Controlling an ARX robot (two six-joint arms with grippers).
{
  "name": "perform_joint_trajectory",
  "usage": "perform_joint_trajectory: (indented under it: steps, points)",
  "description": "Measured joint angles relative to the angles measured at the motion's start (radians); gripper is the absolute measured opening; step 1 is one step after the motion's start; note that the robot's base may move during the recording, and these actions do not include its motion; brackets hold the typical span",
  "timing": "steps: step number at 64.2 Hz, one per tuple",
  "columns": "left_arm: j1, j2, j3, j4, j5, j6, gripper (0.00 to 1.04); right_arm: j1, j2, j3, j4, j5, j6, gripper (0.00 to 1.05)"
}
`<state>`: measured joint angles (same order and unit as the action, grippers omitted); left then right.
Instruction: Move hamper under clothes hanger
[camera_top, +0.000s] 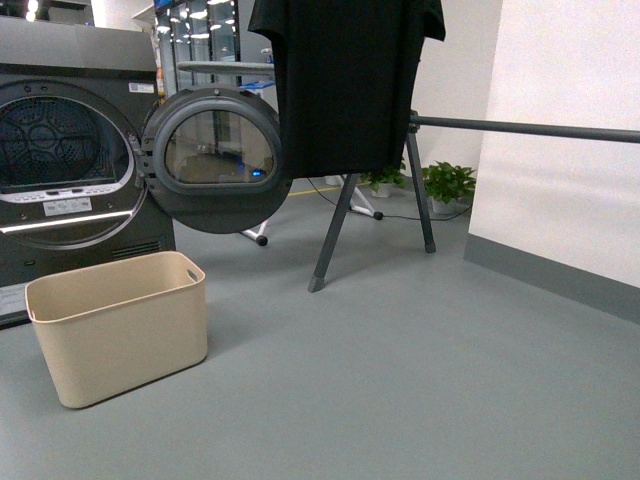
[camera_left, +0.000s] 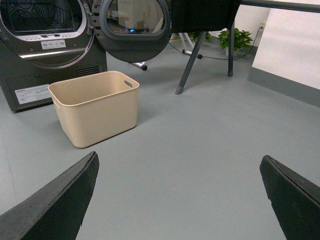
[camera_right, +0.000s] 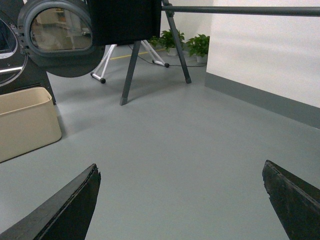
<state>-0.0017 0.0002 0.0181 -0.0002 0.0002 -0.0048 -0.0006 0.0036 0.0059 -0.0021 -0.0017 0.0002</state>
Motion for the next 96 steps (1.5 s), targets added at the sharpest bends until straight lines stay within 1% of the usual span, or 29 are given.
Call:
perform_joint_trajectory:
  steps: [96]
  points:
    - [0.000, 0.001, 0.000, 0.000, 0.000, 0.000, 0.98, 0.000, 0.000, 0.000, -0.001, 0.000, 0.000, 0.97]
